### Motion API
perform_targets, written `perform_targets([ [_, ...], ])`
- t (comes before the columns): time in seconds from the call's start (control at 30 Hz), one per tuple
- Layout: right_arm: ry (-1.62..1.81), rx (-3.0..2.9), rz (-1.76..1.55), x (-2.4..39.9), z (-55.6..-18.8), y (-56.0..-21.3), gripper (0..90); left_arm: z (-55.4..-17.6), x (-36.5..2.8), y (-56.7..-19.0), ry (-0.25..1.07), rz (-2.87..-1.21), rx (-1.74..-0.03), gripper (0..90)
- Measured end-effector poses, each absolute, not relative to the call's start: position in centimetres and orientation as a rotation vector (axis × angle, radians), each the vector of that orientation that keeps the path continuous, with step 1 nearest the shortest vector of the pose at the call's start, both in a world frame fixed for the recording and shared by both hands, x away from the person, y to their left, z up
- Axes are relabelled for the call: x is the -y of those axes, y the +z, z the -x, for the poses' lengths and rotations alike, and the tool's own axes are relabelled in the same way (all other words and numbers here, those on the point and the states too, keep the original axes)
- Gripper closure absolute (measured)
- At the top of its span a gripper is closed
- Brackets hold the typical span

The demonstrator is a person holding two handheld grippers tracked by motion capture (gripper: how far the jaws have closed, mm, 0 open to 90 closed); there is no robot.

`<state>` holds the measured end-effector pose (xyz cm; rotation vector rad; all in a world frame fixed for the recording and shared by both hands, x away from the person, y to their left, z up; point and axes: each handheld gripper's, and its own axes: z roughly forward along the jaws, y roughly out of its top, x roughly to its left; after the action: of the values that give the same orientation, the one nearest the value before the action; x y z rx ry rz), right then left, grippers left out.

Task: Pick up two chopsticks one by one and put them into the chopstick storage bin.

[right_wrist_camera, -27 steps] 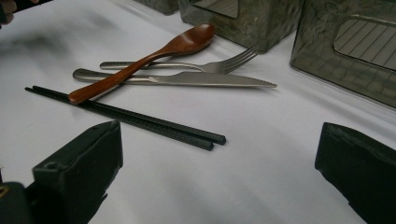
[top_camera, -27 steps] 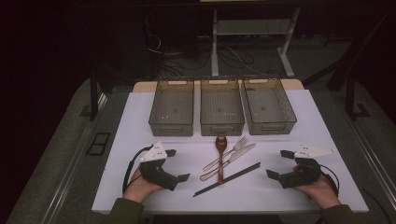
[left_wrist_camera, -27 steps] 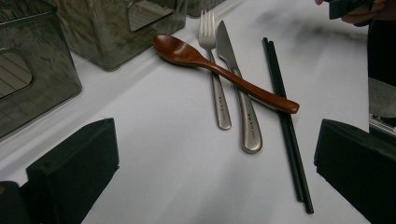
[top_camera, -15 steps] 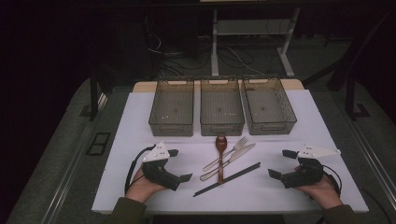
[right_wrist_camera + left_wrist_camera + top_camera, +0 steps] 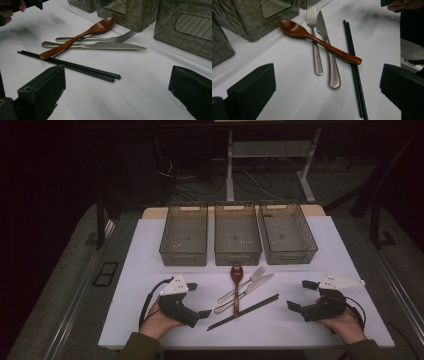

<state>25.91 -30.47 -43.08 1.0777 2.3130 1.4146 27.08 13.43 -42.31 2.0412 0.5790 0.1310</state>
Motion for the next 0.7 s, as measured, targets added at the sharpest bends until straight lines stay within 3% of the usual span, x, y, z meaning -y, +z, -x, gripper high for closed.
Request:
perform_targets([
  [0.7,1.404,-2.339,-1.064,30.1,-25.9,-43.2,0.5,-26.2,-11.1,-42.6,0.103,-2.063,-0.528,7.4],
])
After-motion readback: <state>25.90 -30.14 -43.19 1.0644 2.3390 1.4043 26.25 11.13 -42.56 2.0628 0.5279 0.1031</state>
